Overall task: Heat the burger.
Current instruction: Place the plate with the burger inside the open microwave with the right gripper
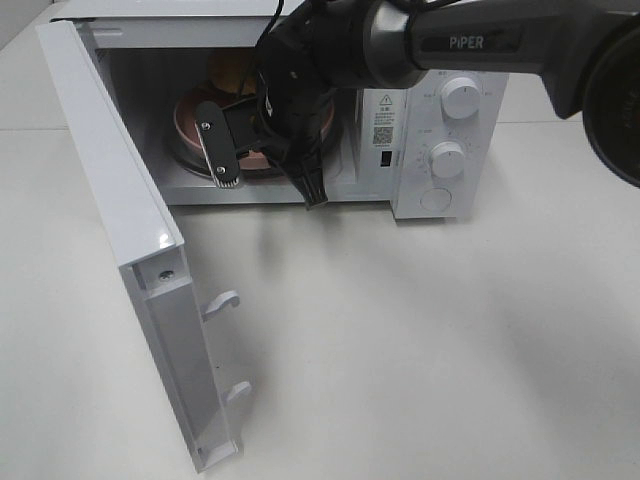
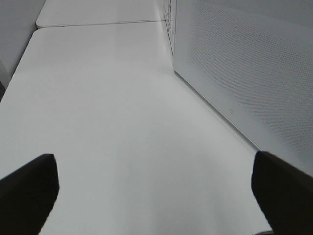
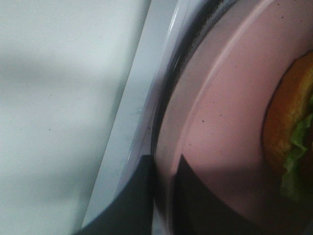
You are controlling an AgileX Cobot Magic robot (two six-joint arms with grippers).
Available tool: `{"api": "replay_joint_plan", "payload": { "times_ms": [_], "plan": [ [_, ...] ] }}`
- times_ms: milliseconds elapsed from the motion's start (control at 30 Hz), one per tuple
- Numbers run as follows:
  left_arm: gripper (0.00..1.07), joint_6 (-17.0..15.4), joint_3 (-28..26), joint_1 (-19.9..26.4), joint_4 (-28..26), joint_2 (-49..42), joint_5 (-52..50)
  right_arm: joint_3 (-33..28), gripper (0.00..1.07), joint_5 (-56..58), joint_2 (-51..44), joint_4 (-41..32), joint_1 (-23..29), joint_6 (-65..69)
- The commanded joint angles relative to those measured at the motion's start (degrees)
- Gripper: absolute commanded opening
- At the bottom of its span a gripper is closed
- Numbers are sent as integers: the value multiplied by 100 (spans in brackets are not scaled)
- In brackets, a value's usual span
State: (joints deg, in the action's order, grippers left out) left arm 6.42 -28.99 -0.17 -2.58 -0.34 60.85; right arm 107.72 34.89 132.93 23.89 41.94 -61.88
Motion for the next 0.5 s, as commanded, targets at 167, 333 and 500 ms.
{"api": "replay_joint_plan", "payload": {
  "times_ms": [167, 333, 500],
  "plan": [
    [105, -11, 6, -29, -46, -103, -86, 372, 0, -206, 120, 17, -57, -40],
    [105, -11, 6, -29, -46, -103, -86, 395, 0, -223, 172, 11, -57, -115],
    [105, -11, 6, -29, -46, -103, -86, 407, 0, -229, 241, -46, -57, -120]
  ]
}}
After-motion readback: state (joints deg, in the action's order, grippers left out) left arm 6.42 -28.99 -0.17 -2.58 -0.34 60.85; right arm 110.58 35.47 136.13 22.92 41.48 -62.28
